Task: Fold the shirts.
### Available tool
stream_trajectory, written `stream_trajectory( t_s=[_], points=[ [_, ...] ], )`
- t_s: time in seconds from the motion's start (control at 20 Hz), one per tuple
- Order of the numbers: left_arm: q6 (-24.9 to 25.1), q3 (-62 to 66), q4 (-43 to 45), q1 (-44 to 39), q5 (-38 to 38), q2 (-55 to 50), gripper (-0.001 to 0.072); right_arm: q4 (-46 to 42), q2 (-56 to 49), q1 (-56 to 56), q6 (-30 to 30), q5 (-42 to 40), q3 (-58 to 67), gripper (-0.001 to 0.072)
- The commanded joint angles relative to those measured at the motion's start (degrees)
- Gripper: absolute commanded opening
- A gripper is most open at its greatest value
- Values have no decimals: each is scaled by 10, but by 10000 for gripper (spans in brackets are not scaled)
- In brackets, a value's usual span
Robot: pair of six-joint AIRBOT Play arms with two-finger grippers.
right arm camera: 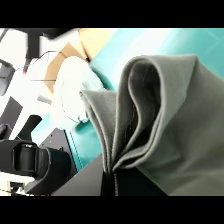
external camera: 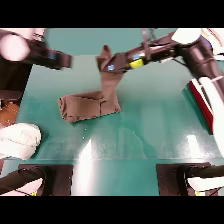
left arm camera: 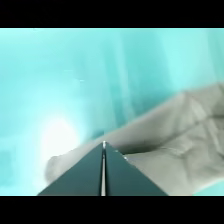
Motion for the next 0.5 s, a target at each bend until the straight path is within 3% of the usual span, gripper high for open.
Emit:
stream_trajectory(
  t_s=[0.0,0.3,0.35,0.4,0.45],
  points=[
    [9,3,22,64,-44,88,31,-2,-80,71,0,-42,64,17],
    [32,3,23,75,-103,114,31,3,-218,162,-11,-124,126,22],
    [32,3,23,75,-105,114,31,6,-237,178,-22,-125,136,107],
    [32,3,23,75,-107,114,31,5,-248,192,-43,-132,137,393],
    [32,3,23,75,-108,114,31,4,-253,203,-67,-132,137,636]
  ],
)
